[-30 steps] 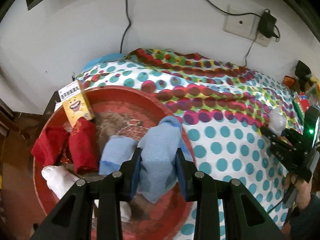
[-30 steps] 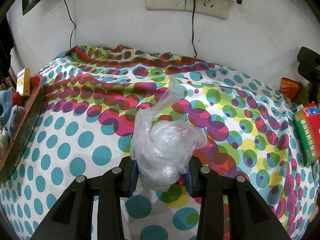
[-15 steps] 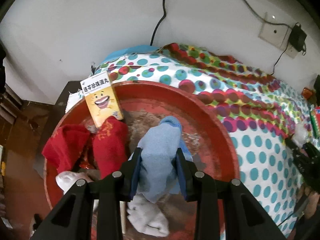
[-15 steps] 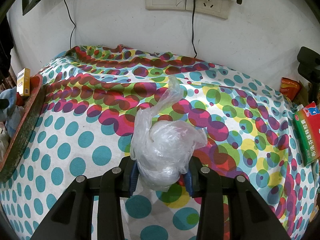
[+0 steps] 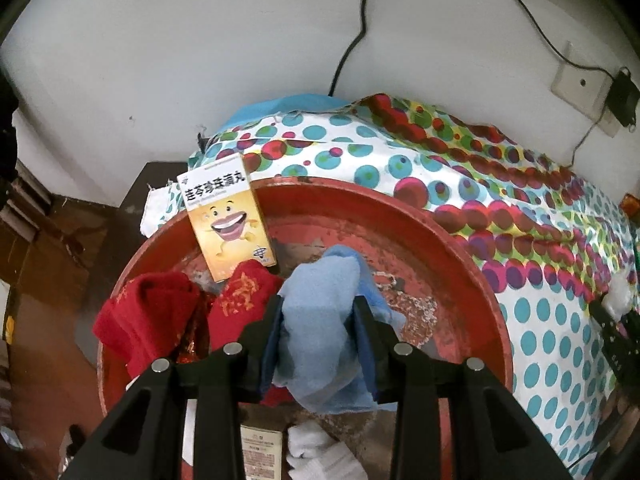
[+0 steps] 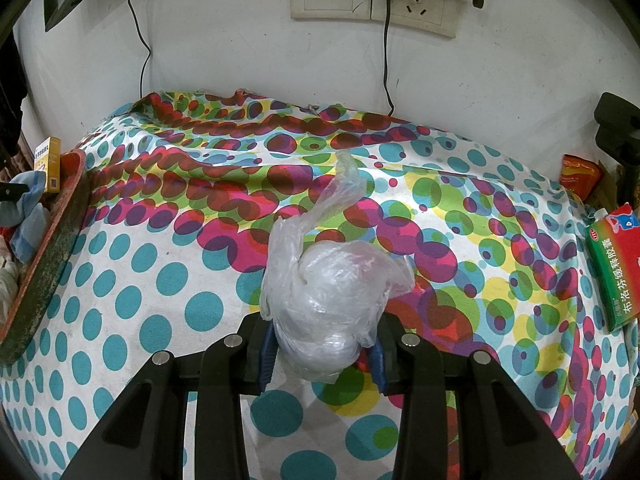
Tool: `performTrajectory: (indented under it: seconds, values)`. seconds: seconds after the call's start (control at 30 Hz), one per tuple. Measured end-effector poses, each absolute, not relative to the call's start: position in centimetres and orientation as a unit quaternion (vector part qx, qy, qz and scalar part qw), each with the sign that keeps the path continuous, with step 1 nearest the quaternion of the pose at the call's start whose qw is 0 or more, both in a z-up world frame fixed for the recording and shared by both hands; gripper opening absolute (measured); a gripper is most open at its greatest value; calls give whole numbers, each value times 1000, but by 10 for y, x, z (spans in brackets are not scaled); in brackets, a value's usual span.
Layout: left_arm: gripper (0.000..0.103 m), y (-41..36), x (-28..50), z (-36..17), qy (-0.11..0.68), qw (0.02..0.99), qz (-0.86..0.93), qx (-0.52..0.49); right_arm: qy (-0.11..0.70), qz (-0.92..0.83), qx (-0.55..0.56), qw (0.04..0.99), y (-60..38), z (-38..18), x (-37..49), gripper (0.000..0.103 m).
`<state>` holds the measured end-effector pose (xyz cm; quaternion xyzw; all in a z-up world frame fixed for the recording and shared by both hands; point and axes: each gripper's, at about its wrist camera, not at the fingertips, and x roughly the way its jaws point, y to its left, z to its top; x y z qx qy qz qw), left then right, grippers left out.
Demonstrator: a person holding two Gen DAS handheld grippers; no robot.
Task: Organize objects
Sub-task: 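Carry the light blue sock with the left gripper onto the tray and release while the right holds the bag, then lower the clear plastic bag onto the tray and open the right gripper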
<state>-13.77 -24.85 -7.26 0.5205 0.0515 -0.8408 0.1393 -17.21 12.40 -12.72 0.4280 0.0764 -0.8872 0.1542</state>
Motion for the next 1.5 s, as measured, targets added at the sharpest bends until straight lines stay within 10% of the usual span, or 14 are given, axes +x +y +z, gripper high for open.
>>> performTrajectory:
  seconds: [0.63, 1.5]
  values:
    - [67, -251, -95, -46, 83, 116, -842, 521, 74, -887, 428, 156, 125, -127, -172, 36]
    - [73, -281, 22, -37, 108, 152, -851, 491, 169, -811, 400, 391, -85, -56, -79, 35]
